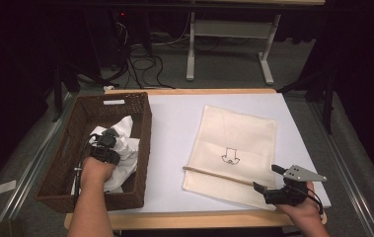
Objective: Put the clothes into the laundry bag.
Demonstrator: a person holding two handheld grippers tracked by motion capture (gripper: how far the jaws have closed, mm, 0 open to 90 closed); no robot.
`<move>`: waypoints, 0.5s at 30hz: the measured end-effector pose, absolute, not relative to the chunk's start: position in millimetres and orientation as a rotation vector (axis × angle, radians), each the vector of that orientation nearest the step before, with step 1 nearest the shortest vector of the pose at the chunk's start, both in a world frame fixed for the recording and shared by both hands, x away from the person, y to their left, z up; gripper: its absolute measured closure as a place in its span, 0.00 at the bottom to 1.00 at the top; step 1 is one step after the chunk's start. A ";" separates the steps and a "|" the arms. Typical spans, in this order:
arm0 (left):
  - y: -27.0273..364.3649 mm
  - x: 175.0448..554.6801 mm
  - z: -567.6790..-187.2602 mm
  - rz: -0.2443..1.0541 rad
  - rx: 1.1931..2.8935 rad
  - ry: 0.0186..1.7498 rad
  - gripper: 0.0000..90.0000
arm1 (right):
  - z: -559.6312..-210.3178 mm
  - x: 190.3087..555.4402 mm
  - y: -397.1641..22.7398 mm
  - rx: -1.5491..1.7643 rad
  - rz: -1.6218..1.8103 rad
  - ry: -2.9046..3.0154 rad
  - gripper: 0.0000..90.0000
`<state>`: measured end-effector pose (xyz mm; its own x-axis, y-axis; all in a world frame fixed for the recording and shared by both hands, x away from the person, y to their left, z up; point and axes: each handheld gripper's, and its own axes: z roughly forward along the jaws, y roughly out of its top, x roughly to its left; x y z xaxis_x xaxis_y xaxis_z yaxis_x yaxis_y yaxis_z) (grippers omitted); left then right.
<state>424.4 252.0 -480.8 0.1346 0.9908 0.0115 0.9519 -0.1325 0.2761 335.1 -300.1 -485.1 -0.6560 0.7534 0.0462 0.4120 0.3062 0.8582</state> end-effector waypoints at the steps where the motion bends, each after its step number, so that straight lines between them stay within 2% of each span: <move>1: 252.0 424.4 -480.8 0.284 2.205 1.922 0.86 | -485.1 335.1 -300.1 1.043 1.289 2.214 0.04; 9: 250.8 418.6 -465.2 0.467 2.127 1.829 0.90 | -485.4 335.3 -300.5 1.028 1.287 2.216 0.04; 15: 248.4 413.9 -457.1 0.535 2.087 1.760 0.90 | -485.0 335.1 -301.1 1.028 1.286 2.210 0.04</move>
<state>413.9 248.4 -457.1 0.1540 0.9864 0.0567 0.8511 -0.1616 0.4995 335.1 -301.1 -485.0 -0.6583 0.7521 0.0330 0.4003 0.3126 0.8614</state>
